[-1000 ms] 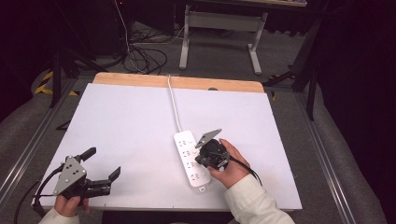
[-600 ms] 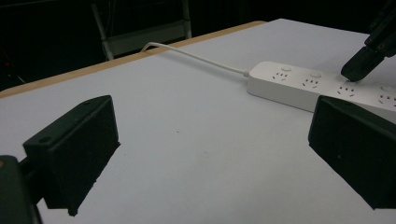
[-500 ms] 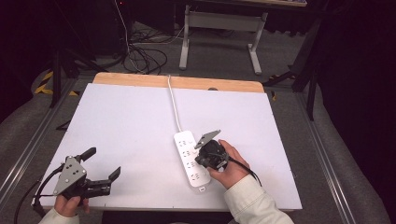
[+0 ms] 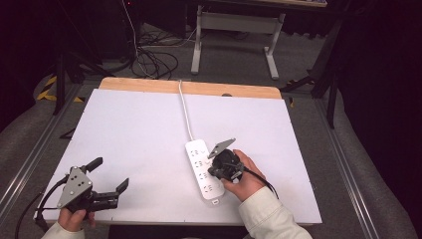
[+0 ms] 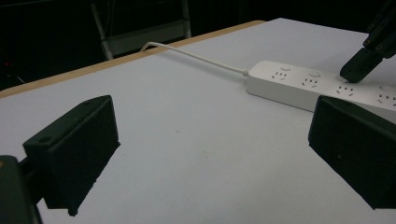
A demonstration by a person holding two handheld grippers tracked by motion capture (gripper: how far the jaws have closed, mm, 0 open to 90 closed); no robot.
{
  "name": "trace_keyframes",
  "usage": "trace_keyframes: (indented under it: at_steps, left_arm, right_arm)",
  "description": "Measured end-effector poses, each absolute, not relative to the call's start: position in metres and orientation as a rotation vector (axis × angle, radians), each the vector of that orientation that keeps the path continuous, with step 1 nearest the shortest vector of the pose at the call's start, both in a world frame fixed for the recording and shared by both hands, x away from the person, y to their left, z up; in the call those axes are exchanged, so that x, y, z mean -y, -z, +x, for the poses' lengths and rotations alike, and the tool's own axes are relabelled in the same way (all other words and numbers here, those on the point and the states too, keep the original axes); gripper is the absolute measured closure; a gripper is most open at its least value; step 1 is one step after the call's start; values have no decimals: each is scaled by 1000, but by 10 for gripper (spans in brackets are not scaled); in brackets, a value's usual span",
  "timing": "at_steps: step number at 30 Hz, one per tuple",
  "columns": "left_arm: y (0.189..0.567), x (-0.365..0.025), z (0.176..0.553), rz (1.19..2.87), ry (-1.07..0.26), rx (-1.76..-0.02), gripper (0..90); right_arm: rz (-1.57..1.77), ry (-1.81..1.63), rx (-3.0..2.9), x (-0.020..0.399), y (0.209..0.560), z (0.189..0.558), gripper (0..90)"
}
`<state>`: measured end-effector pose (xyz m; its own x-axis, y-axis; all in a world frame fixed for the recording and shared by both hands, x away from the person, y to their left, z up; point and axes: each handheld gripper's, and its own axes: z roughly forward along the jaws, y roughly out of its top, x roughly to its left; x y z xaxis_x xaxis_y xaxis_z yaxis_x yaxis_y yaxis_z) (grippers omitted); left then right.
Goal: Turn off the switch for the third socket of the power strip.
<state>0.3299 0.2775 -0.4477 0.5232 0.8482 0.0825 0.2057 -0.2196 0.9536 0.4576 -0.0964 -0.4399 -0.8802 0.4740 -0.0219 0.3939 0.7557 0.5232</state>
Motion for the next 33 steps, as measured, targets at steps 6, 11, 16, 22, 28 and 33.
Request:
trace_keyframes:
  at_steps: [6, 11, 16, 22, 28, 33]
  left_arm:
    - [448, -277, 330, 1724, -776, -888, 21]
    - [448, -277, 330, 1727, -780, -887, 21]
    - [448, -277, 330, 1727, -778, -886, 21]
    - [448, -277, 330, 1725, -773, -888, 21]
    - [448, -277, 330, 1729, -777, -886, 21]
    - [448, -277, 331, 1726, -774, -892, 21]
  right_arm:
    - [705, -776, -2810, 96, 440, 459, 900]
    - [711, -771, -2817, 96, 439, 460, 900]
    - [703, -775, -2813, 96, 440, 459, 900]
    - [703, -767, -2813, 95, 440, 459, 900]
    - [709, -759, -2806, 94, 440, 458, 900]
    - [694, -811, -2806, 94, 438, 455, 900]
